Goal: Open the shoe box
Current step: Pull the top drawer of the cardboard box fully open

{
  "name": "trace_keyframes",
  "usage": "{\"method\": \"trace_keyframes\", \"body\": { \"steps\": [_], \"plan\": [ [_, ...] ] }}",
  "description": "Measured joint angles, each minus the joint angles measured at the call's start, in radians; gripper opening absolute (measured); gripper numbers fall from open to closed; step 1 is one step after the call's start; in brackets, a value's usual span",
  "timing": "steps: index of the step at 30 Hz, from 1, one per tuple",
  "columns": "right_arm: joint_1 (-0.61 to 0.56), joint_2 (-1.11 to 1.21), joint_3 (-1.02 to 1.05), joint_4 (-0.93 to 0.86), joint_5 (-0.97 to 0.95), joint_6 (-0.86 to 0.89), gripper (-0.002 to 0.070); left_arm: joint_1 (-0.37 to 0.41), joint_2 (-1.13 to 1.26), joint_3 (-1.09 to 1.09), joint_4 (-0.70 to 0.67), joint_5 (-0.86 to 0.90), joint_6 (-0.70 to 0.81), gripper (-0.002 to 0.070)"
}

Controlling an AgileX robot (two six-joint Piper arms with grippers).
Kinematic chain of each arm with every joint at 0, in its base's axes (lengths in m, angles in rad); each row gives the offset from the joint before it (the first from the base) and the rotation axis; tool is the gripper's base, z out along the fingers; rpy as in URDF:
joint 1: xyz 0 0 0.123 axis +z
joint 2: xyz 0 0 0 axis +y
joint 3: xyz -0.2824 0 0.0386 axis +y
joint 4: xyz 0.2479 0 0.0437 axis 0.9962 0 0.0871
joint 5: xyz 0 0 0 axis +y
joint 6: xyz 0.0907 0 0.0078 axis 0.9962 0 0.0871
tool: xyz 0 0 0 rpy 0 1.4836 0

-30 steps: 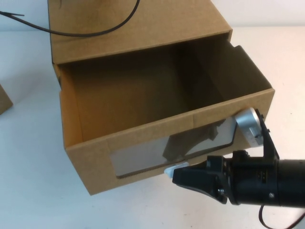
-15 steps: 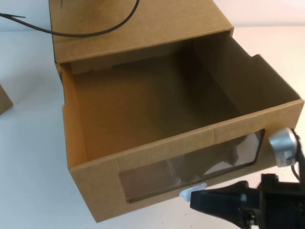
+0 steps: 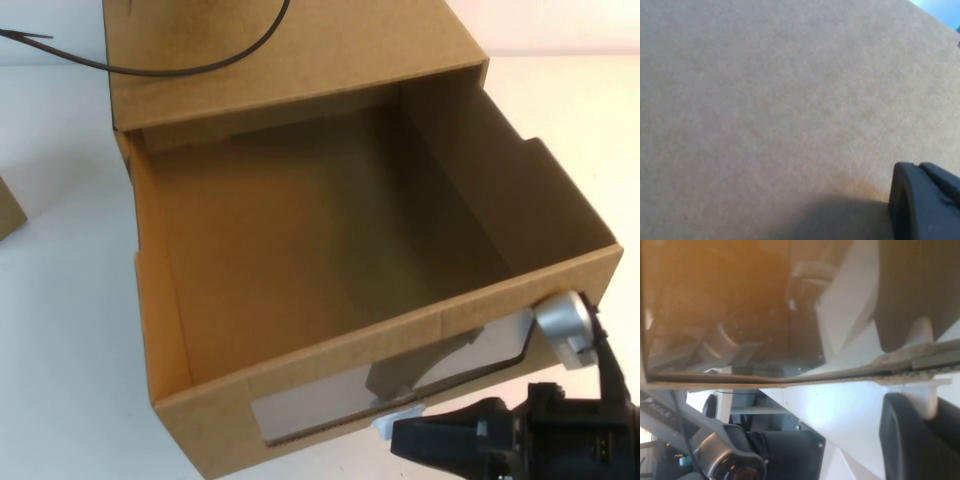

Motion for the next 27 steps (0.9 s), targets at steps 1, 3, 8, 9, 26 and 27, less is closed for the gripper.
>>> {"method": "trace_keyframes", "body": {
  "steps": [1, 3, 8, 9, 26, 27],
  "plan": [
    [0.0, 0.012, 0.0, 0.002, 0.005, -0.001, 0.0011, 0.0, 0.0, 0.0, 0.0, -0.002, 0.002, -0.0005],
    [0.0, 0.028, 0.0, 0.002, 0.011, -0.004, 0.0011, 0.0, 0.0, 0.0, 0.0, -0.004, 0.003, -0.0005],
    [-0.003, 0.041, 0.0, 0.002, 0.022, -0.013, 0.0011, 0.0, 0.0, 0.0, 0.0, -0.005, 0.003, -0.0005],
    [-0.005, 0.042, 0.0, 0.002, 0.027, -0.014, 0.0011, 0.0, 0.0, 0.0, 0.0, -0.006, 0.003, -0.0005],
    [0.045, 0.054, 0.007, -0.045, 0.243, -0.042, -0.0015, 0.0, 0.004, 0.001, -0.008, -0.02, 0.008, -0.0006],
    [0.045, 0.054, 0.008, -0.045, 0.24, -0.042, -0.0015, 0.0, 0.004, 0.001, -0.008, -0.02, 0.009, -0.0006]
  ]
}}
